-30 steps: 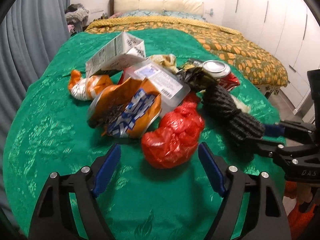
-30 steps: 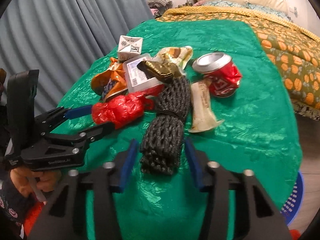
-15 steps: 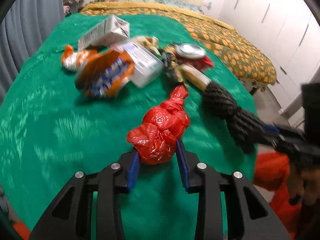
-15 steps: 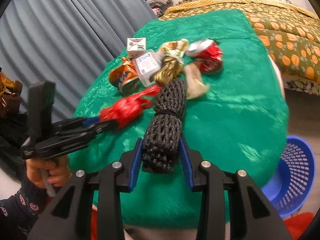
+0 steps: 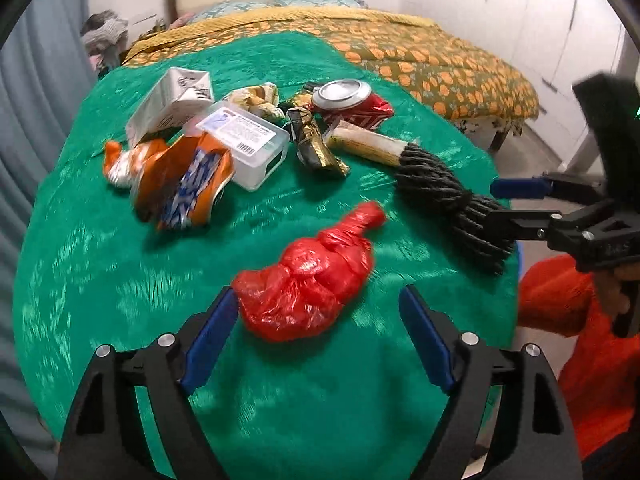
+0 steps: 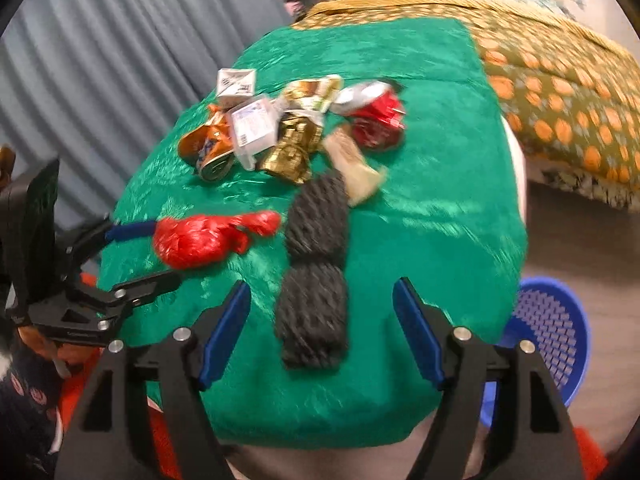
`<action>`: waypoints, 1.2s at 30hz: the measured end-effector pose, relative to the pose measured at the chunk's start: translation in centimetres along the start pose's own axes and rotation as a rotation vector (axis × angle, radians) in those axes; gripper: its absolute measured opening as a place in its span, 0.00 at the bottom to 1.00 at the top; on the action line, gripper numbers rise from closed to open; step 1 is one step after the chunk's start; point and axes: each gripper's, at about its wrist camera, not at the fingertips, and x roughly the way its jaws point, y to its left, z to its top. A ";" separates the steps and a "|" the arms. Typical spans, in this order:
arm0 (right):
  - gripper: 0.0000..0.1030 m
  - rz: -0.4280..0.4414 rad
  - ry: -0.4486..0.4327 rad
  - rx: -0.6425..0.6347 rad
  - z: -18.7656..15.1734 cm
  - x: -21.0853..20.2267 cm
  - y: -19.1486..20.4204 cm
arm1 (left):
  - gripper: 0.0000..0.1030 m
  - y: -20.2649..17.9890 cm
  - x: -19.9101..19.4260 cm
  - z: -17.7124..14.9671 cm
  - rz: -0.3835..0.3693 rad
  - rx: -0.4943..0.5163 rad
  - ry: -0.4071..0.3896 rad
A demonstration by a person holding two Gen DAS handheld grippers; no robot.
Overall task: Collect trash
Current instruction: 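Carry the red bag and black net to the blue wastebasket with both tools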
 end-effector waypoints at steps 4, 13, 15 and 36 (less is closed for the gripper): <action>0.46 0.002 0.074 -0.038 1.0 2.1 0.3 | 0.79 -0.5 1.8 0.8 0.039 0.069 0.033; 0.34 0.027 0.039 -0.045 0.4 0.9 0.6 | 0.88 0.8 -1.9 0.7 0.047 0.174 -0.030; 0.34 0.035 0.034 -0.042 0.3 0.7 0.6 | 0.88 0.4 -1.0 1.3 0.024 0.202 -0.021; 0.34 -0.238 -0.045 0.207 -3.9 -7.3 -17.3 | 0.44 -15.3 3.1 8.2 -0.281 0.081 0.029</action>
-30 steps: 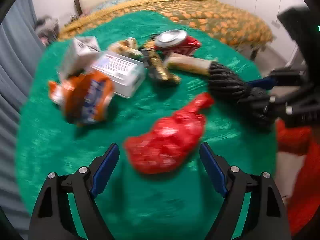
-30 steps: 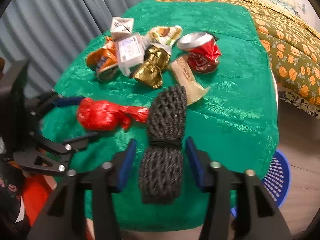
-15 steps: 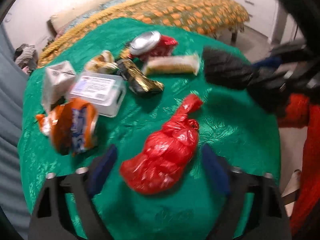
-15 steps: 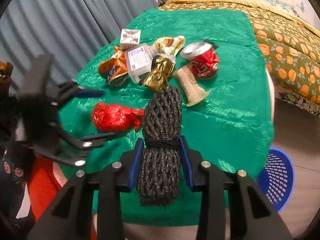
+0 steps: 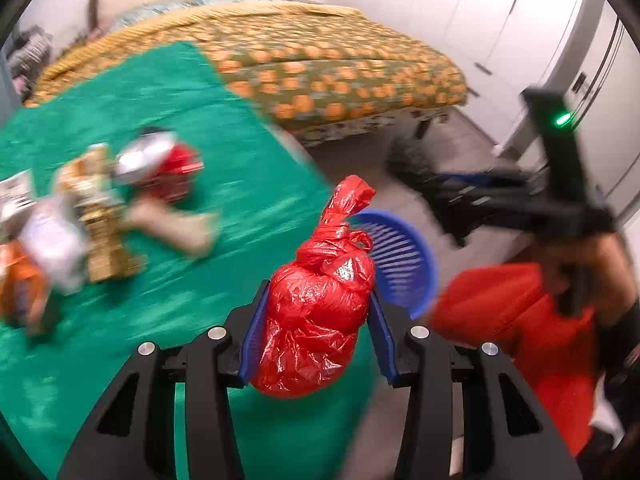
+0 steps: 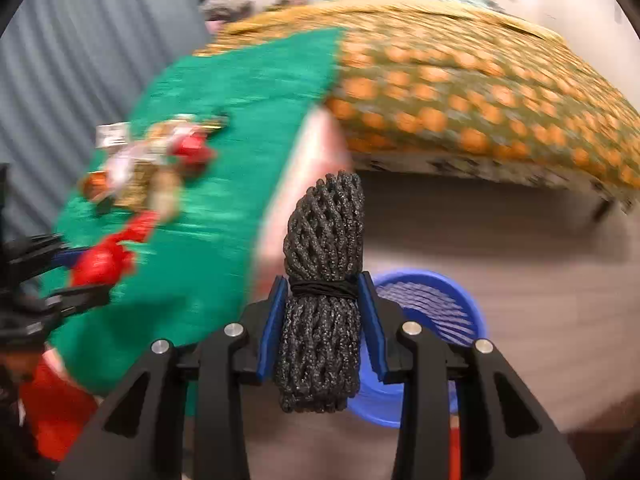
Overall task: Collect trash
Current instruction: 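Carry the red bag and black net to the blue wastebasket with both tools, then open both tools to drop the bag and net into the basket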
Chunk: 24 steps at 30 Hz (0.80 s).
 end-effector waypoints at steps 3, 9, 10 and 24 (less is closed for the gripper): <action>0.34 -0.043 0.021 0.059 -0.9 1.3 -3.6 | 0.45 -3.2 3.1 1.4 -0.030 -0.015 0.024; 0.34 -0.059 0.030 0.163 -1.9 2.6 -8.8 | 0.46 -6.8 11.4 3.1 -0.075 -0.058 0.111; 0.34 -0.055 0.030 0.176 -1.8 2.8 -9.3 | 0.46 -7.2 13.1 3.2 -0.078 -0.070 0.128; 0.64 0.017 -0.049 0.314 -1.5 1.4 -13.0 | 0.67 -8.0 18.7 4.4 -0.083 -0.108 0.113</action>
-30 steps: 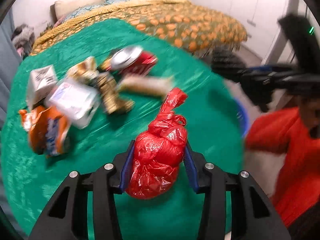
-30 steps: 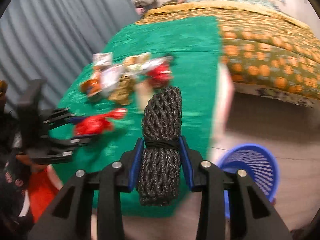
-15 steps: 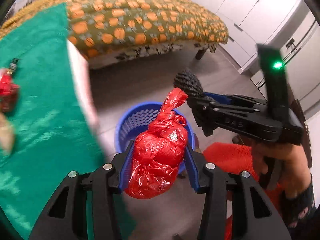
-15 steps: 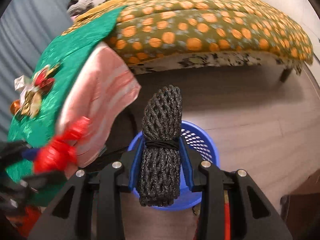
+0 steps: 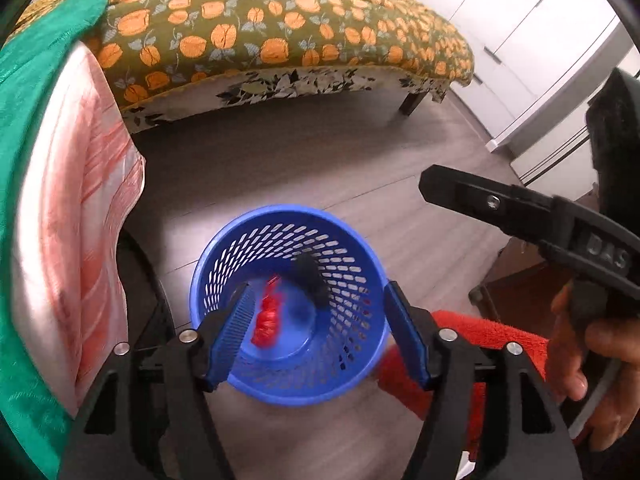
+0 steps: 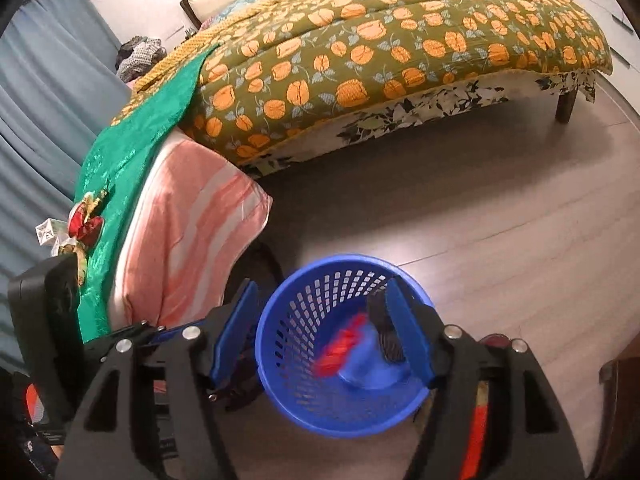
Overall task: Collect trash
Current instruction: 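Open both tools to drop the bag and net into the basket, then return both tools to the trash pile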
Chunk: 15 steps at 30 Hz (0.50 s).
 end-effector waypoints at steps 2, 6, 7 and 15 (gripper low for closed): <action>0.68 -0.019 -0.028 -0.008 0.1 -0.7 0.2 | 0.69 -0.5 -1.7 -0.3 -0.001 0.016 -0.035; 0.79 -0.062 -0.109 -0.034 0.1 -2.4 1.4 | 0.76 -1.4 -6.4 -1.2 -0.005 0.057 -0.128; 0.82 -0.075 -0.138 -0.044 0.1 -2.9 1.9 | 0.77 -1.5 -7.8 -1.7 0.002 0.068 -0.156; 0.83 -0.123 -0.390 -0.214 -1.8 -6.6 7.8 | 0.82 3.2 -16.1 -7.5 0.173 0.079 -0.280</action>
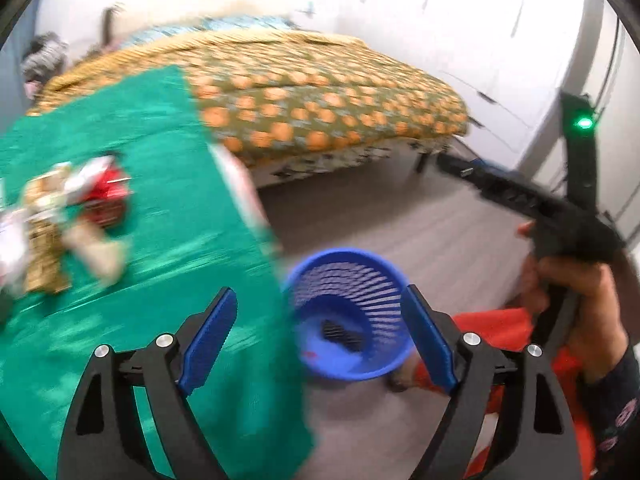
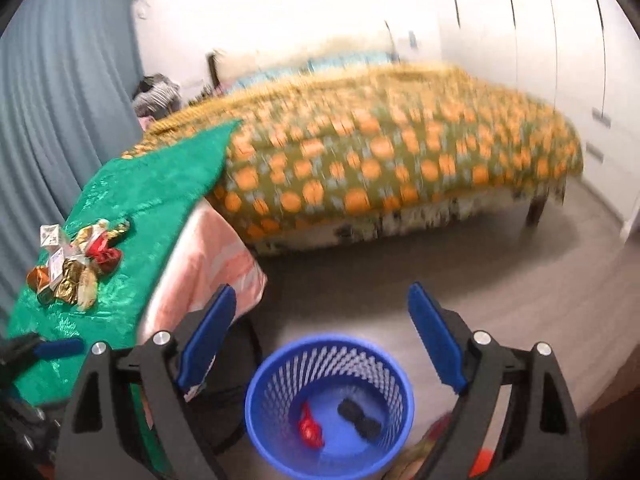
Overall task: Collect trash
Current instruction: 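Return both tools to the trash pile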
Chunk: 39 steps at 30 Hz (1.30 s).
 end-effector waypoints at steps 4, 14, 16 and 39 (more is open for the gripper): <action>0.83 0.041 -0.032 -0.077 -0.4 -0.8 4.2 | 0.84 4.7 -2.9 -2.7 0.105 -0.012 0.008; 0.84 0.297 0.096 -0.218 -4.6 -0.5 19.6 | 0.88 15.9 -8.2 -7.7 0.339 -0.127 0.020; 0.84 0.328 0.117 -0.248 -5.6 -0.2 22.2 | 0.88 17.9 -9.0 -8.4 0.359 -0.185 0.020; 0.84 0.344 0.182 -0.366 -8.5 2.3 26.5 | 0.93 23.7 -8.1 -5.8 0.603 -0.146 -0.005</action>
